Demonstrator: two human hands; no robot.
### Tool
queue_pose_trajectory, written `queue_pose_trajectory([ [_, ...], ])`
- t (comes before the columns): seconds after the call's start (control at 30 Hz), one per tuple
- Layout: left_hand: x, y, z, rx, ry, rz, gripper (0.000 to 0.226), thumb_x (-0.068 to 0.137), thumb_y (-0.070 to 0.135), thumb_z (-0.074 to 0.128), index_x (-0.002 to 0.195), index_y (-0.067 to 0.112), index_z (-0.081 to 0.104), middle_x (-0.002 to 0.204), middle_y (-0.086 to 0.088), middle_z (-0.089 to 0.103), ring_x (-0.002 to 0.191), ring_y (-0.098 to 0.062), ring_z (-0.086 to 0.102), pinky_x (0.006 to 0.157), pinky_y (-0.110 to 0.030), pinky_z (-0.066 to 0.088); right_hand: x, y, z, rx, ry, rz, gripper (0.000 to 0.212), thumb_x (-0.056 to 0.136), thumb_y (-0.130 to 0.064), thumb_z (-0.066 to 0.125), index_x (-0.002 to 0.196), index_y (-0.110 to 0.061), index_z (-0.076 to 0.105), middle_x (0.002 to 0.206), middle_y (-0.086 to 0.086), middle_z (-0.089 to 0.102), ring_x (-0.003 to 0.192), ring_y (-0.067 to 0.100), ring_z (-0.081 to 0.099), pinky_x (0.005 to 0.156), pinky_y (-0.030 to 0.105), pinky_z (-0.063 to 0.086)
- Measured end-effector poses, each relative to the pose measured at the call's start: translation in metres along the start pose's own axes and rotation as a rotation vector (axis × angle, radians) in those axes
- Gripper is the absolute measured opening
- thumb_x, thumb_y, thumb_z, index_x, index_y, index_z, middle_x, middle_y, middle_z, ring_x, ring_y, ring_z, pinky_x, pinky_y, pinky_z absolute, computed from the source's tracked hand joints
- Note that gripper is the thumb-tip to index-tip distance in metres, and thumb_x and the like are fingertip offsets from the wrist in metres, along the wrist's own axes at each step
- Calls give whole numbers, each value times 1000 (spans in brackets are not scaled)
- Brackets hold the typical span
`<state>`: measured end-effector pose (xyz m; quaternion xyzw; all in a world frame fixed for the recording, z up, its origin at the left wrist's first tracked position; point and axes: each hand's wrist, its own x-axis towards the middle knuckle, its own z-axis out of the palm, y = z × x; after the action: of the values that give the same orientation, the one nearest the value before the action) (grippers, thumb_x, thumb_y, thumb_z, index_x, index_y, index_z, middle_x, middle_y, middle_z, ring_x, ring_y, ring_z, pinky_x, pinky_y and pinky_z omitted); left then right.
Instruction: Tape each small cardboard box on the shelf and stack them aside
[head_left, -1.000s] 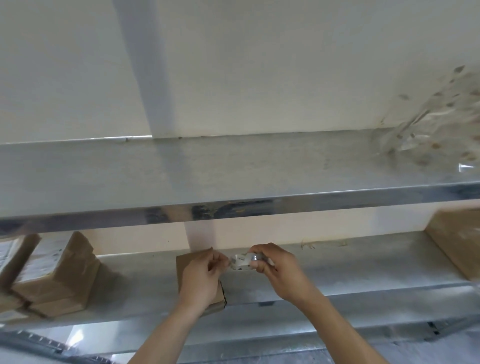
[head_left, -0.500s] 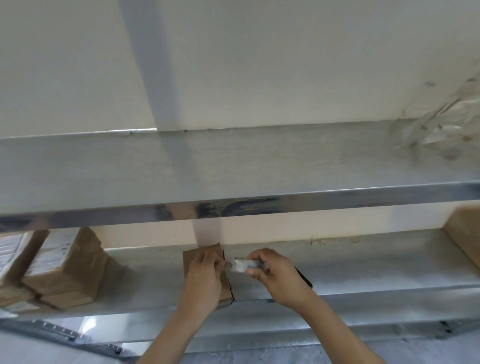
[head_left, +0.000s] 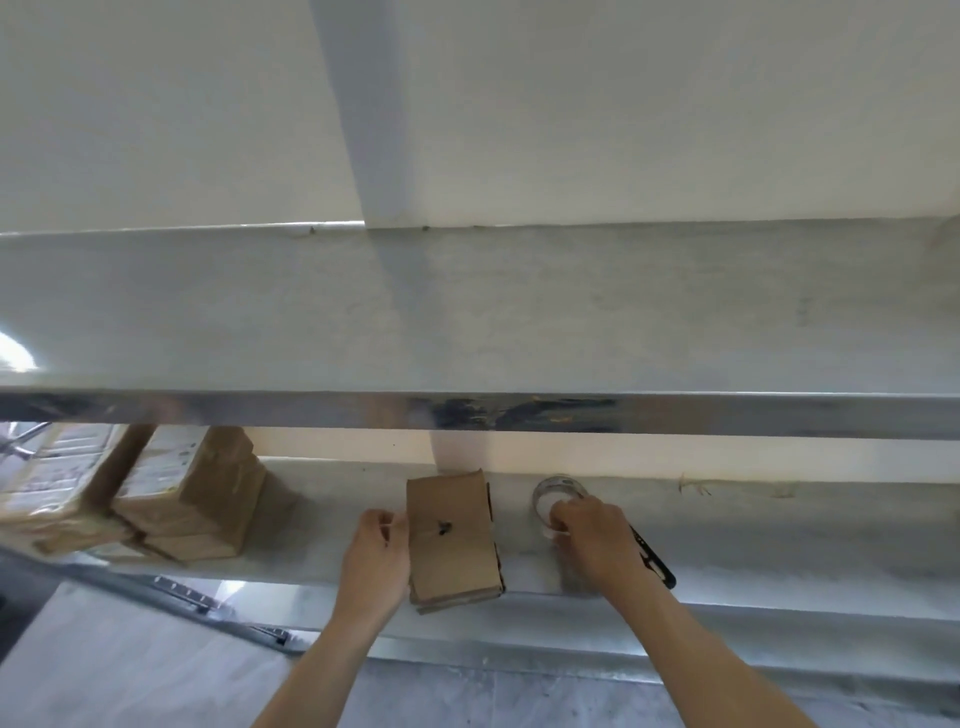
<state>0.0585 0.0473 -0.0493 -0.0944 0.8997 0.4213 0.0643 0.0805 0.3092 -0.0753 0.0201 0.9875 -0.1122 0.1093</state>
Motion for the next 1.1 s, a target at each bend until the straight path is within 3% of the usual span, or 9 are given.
queue_pose_trajectory([
  [0.1,-2,-2,3,-37,-42,-20,26,108,39,33,108,21,52,93,9,57,83,-2,54,66,-25,40,1,-6,12,32,99,-7,39,84,-12,62,122,-19,62,131,3,57,126,29,50,100,40,39],
  [0.17,-1,-3,7,-69,-68,-38,28,108,41,29,111,23,51,97,11,56,89,-5,55,71,-30,40,-1,-25,10,250,142,13,36,89,-11,58,125,-17,59,129,3,56,121,24,52,95,31,42],
  [0.27,-1,-3,14,-122,-89,-67,29,108,42,27,112,23,49,100,8,57,90,-4,55,70,-25,43,4,-63,-9,724,-63,210,37,98,-37,55,132,-22,52,123,-1,60,109,16,58,90,27,45],
  [0.33,-3,-3,16,-150,-100,-77,28,108,42,28,113,23,48,100,9,57,89,-2,55,69,-22,43,12,-75,-13,853,-135,284,42,95,-48,58,128,-23,57,116,-3,63,106,16,61,92,32,49],
  [0.6,-3,-14,21,-233,-115,-127,35,108,42,30,124,17,49,110,-1,61,96,-12,60,87,-40,53,14,-78,-3,1324,-123,446,15,86,4,74,94,-7,68,92,11,71,83,20,68,74,29,59],
  [0.77,-8,-21,19,-401,-209,-239,33,105,50,40,132,31,41,115,3,61,101,-14,62,79,-33,51,7,-78,-6,1483,-135,480,15,85,12,71,91,-1,66,82,12,68,75,22,65,65,27,56],
  [0.87,-14,-24,10,-630,-230,-294,48,85,62,64,125,42,48,117,0,66,104,-22,66,85,-42,56,4,-78,-10,1565,-149,467,15,84,13,69,94,3,66,77,13,69,66,21,63,63,28,55],
  [1.0,-18,-22,-5,-875,-329,-275,62,72,29,84,123,44,52,105,-4,76,100,-32,70,80,-54,60,-1,-76,-25,1605,-156,409,20,83,13,71,102,6,66,86,16,70,73,23,66,69,29,58],
  [1.1,-19,-16,-15,-882,-331,-199,58,76,29,74,126,48,50,100,3,77,99,-31,72,85,-57,59,-10,-79,-38,1621,-141,335,27,83,16,69,106,3,65,96,17,68,83,24,67,74,29,59],
])
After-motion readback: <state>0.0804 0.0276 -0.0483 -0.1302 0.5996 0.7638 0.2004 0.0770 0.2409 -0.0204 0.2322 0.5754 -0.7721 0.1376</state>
